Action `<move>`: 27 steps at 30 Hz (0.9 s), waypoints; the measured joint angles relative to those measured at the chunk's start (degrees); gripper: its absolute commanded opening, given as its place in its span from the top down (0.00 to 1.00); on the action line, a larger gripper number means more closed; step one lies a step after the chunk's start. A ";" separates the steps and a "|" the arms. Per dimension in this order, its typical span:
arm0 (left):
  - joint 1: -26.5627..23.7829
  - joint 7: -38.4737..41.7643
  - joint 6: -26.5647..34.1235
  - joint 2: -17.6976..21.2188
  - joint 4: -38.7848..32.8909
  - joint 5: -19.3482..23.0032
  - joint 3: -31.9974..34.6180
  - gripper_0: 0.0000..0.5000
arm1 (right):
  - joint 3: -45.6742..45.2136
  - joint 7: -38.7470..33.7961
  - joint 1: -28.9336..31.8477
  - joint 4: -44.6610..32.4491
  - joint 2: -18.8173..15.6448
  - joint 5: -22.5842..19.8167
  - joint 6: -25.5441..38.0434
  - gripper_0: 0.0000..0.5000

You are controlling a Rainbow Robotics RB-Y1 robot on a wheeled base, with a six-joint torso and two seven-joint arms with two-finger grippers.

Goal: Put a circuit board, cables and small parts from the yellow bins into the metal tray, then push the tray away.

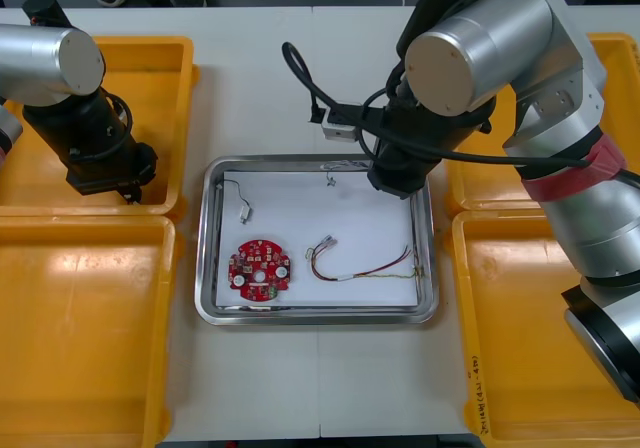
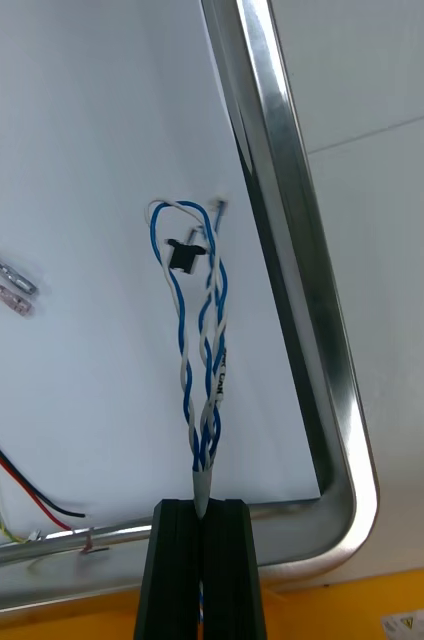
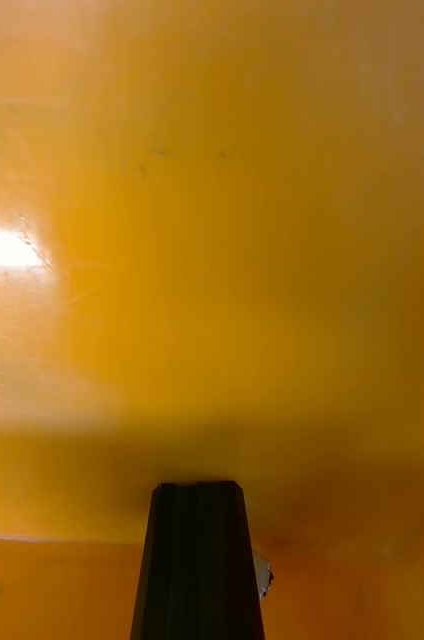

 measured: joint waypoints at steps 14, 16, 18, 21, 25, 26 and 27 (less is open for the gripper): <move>0.02 0.05 1.91 0.16 -6.28 -3.25 1.13 1.00 | 8.22 0.36 -0.01 0.00 0.15 2.19 -2.45 1.00; 0.04 0.06 2.65 0.29 -7.54 -3.53 1.95 1.00 | 8.82 1.07 -0.01 0.14 0.21 2.61 -2.76 1.00; 0.06 0.06 3.23 0.56 -8.80 -3.60 2.51 1.00 | 9.47 1.54 -0.01 0.38 0.34 3.00 -3.61 1.00; 0.07 0.06 3.72 1.16 -10.28 -3.74 2.78 1.00 | 10.67 1.54 -0.01 0.92 0.55 3.92 -4.71 1.00; 0.13 0.06 4.51 1.75 -11.90 -4.59 3.78 1.00 | 12.57 1.54 -0.03 1.98 0.66 4.69 -6.07 1.00; 0.16 0.06 4.60 1.86 -12.18 -4.80 4.04 1.00 | 12.91 1.54 -0.03 2.47 0.69 4.69 -6.47 1.00; 0.17 0.06 4.63 1.93 -12.34 -4.98 4.23 1.00 | 13.18 1.54 -0.03 2.94 0.72 4.69 -6.76 1.00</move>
